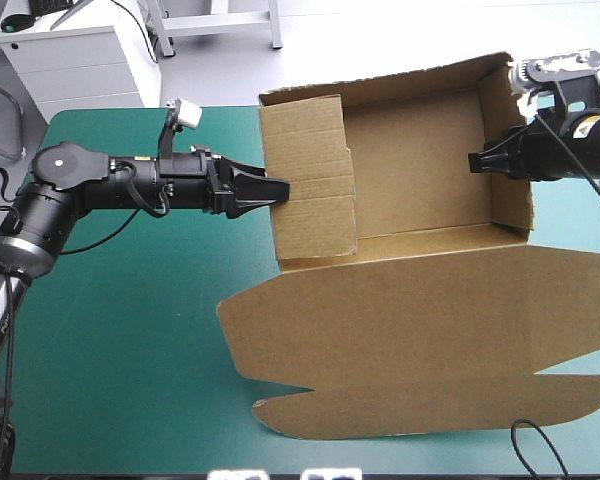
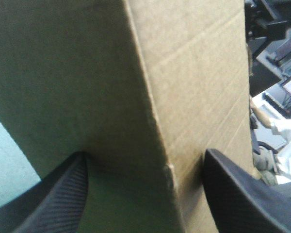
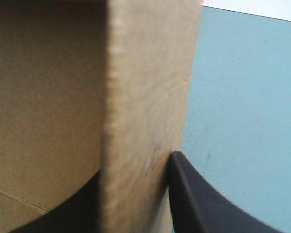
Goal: Fold the box
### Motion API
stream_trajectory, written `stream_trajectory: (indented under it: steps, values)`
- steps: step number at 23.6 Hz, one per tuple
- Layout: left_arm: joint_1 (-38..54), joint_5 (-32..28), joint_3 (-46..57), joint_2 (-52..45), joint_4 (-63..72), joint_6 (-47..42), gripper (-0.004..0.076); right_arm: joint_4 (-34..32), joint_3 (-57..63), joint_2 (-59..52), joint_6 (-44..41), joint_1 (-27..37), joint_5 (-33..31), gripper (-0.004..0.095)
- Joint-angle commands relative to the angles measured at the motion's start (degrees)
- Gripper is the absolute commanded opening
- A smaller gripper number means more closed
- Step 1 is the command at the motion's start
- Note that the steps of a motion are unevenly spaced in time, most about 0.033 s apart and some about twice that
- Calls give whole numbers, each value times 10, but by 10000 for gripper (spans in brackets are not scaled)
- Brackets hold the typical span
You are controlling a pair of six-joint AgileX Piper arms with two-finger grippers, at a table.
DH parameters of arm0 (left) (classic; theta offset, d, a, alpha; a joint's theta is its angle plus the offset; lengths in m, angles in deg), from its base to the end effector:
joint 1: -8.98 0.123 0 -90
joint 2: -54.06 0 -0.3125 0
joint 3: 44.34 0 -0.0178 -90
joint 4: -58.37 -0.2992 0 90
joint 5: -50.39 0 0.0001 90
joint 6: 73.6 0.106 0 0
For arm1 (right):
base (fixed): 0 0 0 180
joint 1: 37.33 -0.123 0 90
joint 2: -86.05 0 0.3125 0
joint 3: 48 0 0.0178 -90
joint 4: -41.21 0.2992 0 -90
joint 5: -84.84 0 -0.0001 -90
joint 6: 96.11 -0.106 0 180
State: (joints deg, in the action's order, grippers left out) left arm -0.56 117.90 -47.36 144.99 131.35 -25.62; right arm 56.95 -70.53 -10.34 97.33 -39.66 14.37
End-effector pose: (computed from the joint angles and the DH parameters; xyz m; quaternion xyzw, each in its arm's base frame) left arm 0.3246 -0.1496 0.4370 0.2856 0.7393 -0.4963 0.3543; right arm 0.2946 0.0391 0.5267 -0.1350 0.8933 0.0965 0.4178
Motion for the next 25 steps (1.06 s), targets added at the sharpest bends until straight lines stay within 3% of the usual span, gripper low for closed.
stream_trajectory:
  steps: [1, 7, 12, 19, 21, 25]
  values:
    - [-34, -59, -48, -22, -30, -45, 486, 29, -15, -14, -20, 3, 47, -18]
    - [-111, -147, -144, -22, -269, -207, 484, 33, -15, -13, -47, 3, 63, -18]
    - [-178, -153, -203, -12, -492, -349, 482, 83, -15, -13, -49, 3, 76, -18]
    - [-212, -163, -212, -8, -642, -480, 475, 124, -15, -12, -44, 3, 81, -18]
    - [-212, -175, -212, -8, -643, -497, 404, 123, -15, -12, -41, 3, 79, -17]
    - [-216, -191, -212, -8, -641, -474, 70, 105, -15, 5, -38, -6, 54, -16]
